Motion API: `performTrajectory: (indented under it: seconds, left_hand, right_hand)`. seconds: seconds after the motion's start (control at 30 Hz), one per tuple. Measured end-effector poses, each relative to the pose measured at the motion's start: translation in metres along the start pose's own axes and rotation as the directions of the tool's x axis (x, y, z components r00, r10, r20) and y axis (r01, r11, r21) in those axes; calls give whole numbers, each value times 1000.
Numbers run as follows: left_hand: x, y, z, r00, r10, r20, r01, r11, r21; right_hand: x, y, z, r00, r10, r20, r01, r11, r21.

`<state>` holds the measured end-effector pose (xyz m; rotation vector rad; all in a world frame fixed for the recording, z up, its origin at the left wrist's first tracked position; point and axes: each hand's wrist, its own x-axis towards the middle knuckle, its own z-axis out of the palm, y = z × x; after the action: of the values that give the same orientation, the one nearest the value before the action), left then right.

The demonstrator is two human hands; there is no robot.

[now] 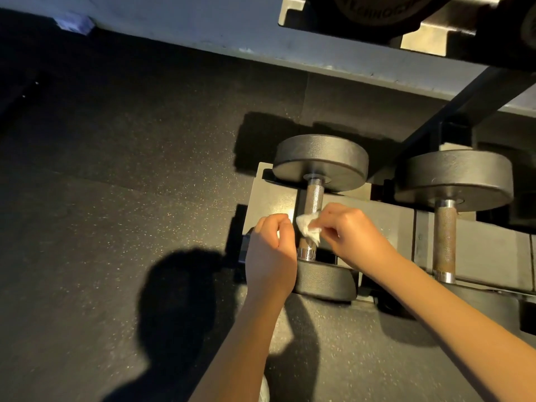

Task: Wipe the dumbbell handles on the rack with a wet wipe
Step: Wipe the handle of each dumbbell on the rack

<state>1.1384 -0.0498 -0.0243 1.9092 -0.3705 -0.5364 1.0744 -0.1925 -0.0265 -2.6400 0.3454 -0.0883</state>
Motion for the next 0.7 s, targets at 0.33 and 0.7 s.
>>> performTrajectory:
  seconds: [0.33,0.7]
  left_hand:
    - [-1,0,0,1000,5,11,-5,999,50]
    - [-2,5,-1,999,-35,21,34,999,40]
  right_hand:
    - [-10,-5,6,973,194,-125,-180,977,115]
    - [10,-13,9,867,452,-210,-356,857,373]
